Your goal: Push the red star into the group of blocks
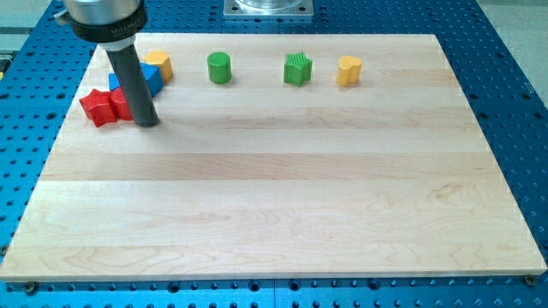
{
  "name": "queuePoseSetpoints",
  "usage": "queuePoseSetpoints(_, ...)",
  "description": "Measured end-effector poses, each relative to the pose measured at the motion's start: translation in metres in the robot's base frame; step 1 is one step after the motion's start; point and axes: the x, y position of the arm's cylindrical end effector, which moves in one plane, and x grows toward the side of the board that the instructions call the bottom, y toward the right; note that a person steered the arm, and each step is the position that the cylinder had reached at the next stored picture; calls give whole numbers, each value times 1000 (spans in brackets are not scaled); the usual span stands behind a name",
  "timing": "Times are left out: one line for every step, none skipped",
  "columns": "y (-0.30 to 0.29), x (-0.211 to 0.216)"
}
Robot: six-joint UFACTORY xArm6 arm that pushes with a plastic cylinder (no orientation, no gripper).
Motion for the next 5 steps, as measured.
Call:
queuePoseSetpoints(-48,30)
queuePoseSetpoints(-96,8)
queuePoseSetpoints(-93,-16)
queuePoseSetpoints(-51,-41)
queuePoseSetpoints(-77,-13)
